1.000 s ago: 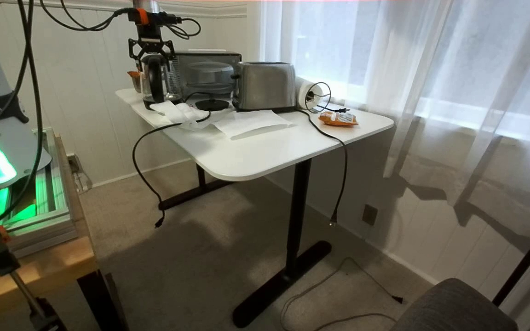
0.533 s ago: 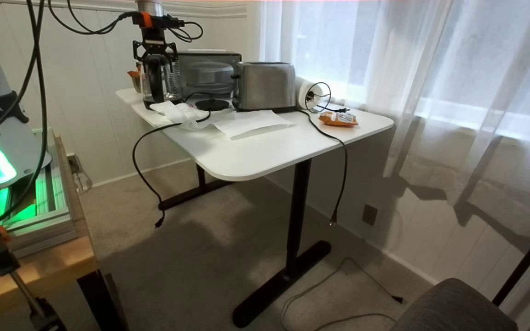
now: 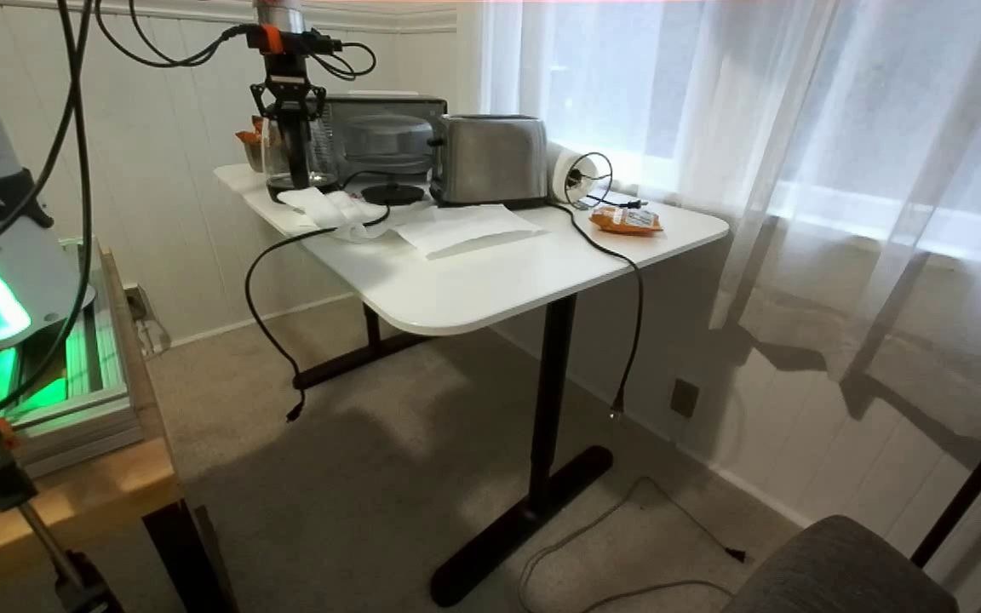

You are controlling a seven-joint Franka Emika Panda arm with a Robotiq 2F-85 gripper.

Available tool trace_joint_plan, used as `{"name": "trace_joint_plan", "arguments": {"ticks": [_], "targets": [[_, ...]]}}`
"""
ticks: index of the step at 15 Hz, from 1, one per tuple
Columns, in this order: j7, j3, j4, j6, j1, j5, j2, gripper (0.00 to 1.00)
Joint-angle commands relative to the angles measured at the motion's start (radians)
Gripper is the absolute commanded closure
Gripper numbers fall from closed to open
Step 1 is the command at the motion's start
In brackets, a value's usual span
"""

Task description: Close the kettle lid then put the kettle on its base

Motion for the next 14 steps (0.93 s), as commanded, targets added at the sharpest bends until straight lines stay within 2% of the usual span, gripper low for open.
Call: {"name": "trace_joint_plan", "arguments": {"ticks": [1,9,14], "targets": [[0.036,-0.011,0.032,-0.025,0.028,-0.036,0.016,0.80],[0.026,-0.006,0.026,-0.028,0.024,-0.039,-0.032,0.81],[0.005,0.008,0.008,-0.009,0.003,0.005,-0.093,0.81]]}}
